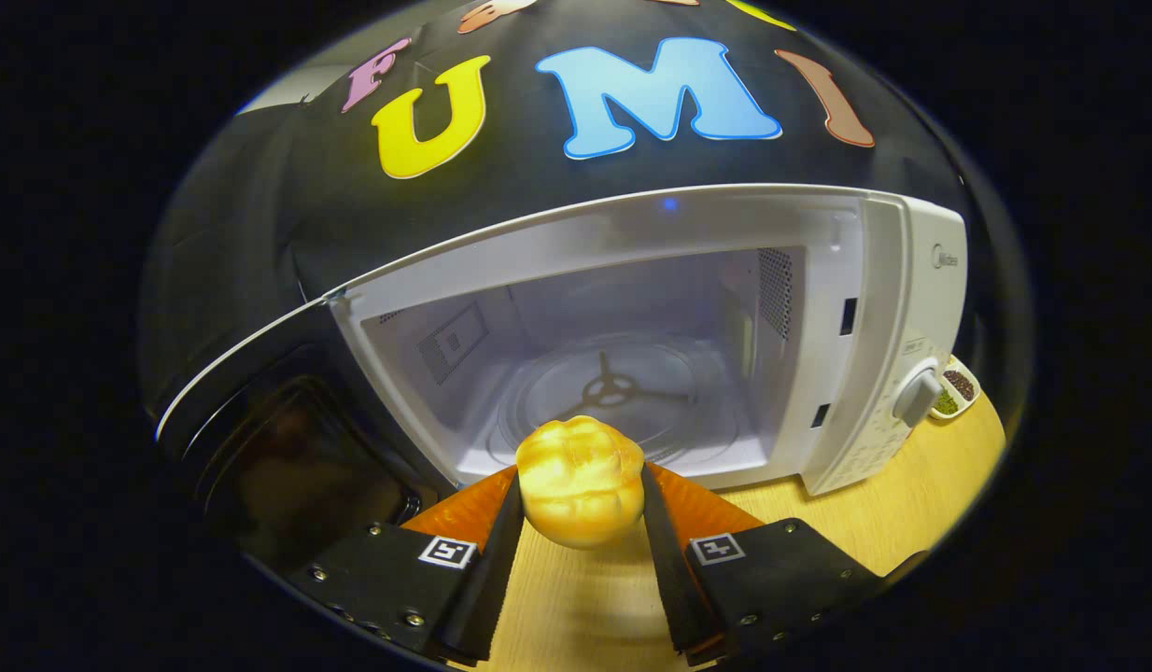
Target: Open the microwave, put the food inside, and close the microwave door.
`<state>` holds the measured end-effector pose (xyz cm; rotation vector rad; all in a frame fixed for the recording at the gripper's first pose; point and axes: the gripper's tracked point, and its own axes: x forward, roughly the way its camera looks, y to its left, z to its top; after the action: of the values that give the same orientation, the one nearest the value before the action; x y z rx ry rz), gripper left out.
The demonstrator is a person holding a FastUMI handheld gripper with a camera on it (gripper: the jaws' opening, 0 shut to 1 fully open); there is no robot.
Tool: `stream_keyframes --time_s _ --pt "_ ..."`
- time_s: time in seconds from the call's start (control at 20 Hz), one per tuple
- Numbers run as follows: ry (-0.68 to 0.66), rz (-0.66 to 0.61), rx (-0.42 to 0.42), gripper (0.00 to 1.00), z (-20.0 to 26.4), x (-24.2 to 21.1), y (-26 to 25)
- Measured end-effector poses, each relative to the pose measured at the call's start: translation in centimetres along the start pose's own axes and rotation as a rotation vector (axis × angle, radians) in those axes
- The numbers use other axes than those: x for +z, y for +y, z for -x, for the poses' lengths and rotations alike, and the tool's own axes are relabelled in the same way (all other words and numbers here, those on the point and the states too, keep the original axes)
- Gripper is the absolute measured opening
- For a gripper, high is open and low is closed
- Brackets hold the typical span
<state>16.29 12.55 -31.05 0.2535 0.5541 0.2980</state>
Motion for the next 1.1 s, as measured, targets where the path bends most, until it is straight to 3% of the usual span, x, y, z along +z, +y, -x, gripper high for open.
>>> stream_keyframes --time_s 0.3,0.65,1.1 --pt "-0.022 -0.084 -0.015 0.69 -4.6 1.4 0.6" --pt "-0.088 -0.205 0.002 0.69 -7.0 2.1 2.0" --pt "-0.11 -0.323 -0.052 0.69 -9.5 0.8 0.6"
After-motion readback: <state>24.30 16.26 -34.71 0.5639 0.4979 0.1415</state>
